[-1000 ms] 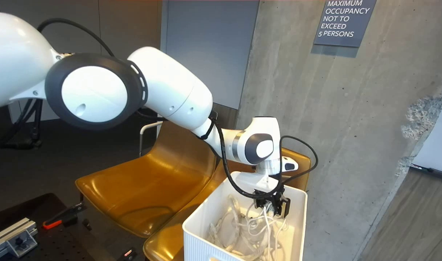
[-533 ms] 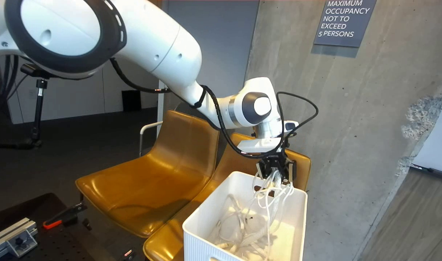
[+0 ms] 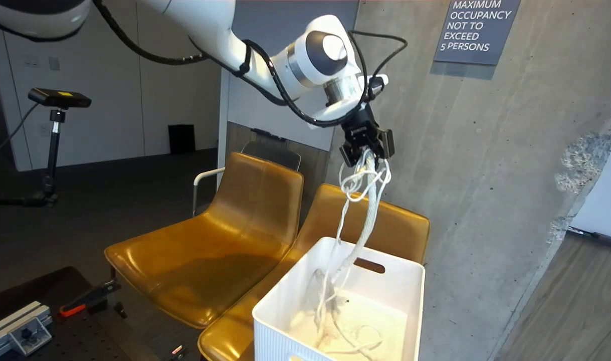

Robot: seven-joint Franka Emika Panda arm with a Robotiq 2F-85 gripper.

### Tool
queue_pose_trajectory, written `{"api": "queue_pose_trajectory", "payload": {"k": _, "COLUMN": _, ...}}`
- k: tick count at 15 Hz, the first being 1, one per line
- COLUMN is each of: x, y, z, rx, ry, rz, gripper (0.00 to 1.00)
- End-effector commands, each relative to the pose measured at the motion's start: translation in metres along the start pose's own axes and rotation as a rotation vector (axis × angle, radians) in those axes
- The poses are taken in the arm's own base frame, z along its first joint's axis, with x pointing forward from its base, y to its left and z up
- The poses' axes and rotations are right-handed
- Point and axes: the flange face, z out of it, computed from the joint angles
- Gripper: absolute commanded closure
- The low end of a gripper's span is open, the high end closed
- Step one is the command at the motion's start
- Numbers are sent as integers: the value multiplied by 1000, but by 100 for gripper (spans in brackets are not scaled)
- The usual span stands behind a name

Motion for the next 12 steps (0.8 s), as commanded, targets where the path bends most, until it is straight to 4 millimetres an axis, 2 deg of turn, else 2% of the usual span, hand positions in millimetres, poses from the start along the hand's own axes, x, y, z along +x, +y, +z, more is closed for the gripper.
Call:
{"api": "queue_pose_trajectory", "payload": {"k": 1, "x": 22, "y": -28, "z": -92, "rx": -36, "ry": 57, "rz": 18, "gripper": 100}}
{"api": "queue_pose_trajectory", "payload": {"k": 3, "x": 32, "y": -54, "z": -142, "rx": -34, "ry": 91, "rz": 13, "gripper": 100}}
{"api": "queue_pose_trajectory", "payload": {"k": 5, "x": 35, "y": -96, "z": -188, "rx": -28, "ry": 124, "rz": -2, "gripper": 100}}
{"api": "queue_pose_trajectory", "payload": {"k": 8, "x": 32, "y": -163, "z": -246, "rx": -4, "ry": 160, "rz": -27, "gripper": 100}}
{"api": "queue_pose_trajectory", "payload": {"k": 10, "x": 24, "y": -209, "z": -282, "rx": 12, "ry": 179, "rz": -45, "gripper": 100}}
{"api": "queue_pose_trajectory", "payload": {"k": 12, "x": 15, "y": -248, "z": -302, "rx": 24, "ry": 188, "rz": -62, "gripper": 100}}
